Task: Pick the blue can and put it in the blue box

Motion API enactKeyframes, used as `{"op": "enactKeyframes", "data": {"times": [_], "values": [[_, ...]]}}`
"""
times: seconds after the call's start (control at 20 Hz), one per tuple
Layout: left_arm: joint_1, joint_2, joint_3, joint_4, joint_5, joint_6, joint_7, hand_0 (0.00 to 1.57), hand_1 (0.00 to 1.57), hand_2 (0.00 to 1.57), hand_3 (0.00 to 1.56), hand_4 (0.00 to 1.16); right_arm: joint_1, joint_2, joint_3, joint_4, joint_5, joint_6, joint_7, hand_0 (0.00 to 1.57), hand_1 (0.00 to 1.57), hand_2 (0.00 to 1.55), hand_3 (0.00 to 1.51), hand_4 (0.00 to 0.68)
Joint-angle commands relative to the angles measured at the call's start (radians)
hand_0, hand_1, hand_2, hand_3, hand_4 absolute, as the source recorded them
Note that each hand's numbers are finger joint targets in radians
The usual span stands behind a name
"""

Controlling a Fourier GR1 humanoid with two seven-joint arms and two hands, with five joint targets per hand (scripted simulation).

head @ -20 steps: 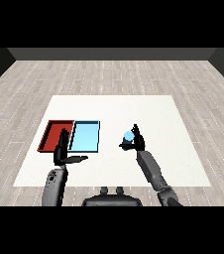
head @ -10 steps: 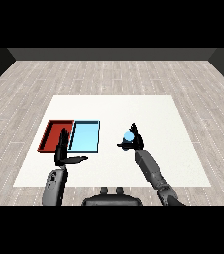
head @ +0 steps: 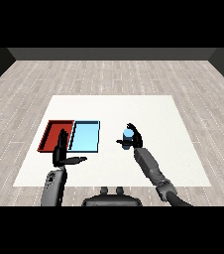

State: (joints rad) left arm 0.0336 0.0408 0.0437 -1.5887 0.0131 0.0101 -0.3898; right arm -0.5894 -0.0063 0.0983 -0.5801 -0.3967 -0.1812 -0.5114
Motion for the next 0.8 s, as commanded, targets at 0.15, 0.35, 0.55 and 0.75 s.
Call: {"op": "enactKeyframes", "data": {"times": [0.15,0.35,0.55,0.75], "values": [[0.027,0.041,0.031,-0.061,0.043,-0.042,0.035,0.00,0.00,0.00,0.00,0.00,-0.052,0.006,0.064,0.073,-0.033,-0.131,0.028,1.47,1.47,1.46,1.44,0.554],[-0.067,0.005,0.014,0.029,-0.007,0.018,0.029,0.00,0.00,0.00,0.00,0.00,-0.019,0.002,0.028,-0.042,0.040,-0.120,0.074,1.46,1.46,1.45,1.42,0.523],[-0.055,0.008,0.000,0.063,-0.010,-0.013,-0.007,0.00,0.00,0.00,0.00,0.00,0.091,0.006,0.164,-0.216,0.022,-0.202,0.059,1.46,1.46,1.47,1.32,0.448],[-0.020,-0.038,-0.049,0.040,-0.043,0.022,-0.022,0.00,0.00,0.00,0.00,0.00,0.082,-0.019,0.124,-0.187,0.119,-0.177,0.006,1.45,1.45,1.47,1.34,0.486]]}}
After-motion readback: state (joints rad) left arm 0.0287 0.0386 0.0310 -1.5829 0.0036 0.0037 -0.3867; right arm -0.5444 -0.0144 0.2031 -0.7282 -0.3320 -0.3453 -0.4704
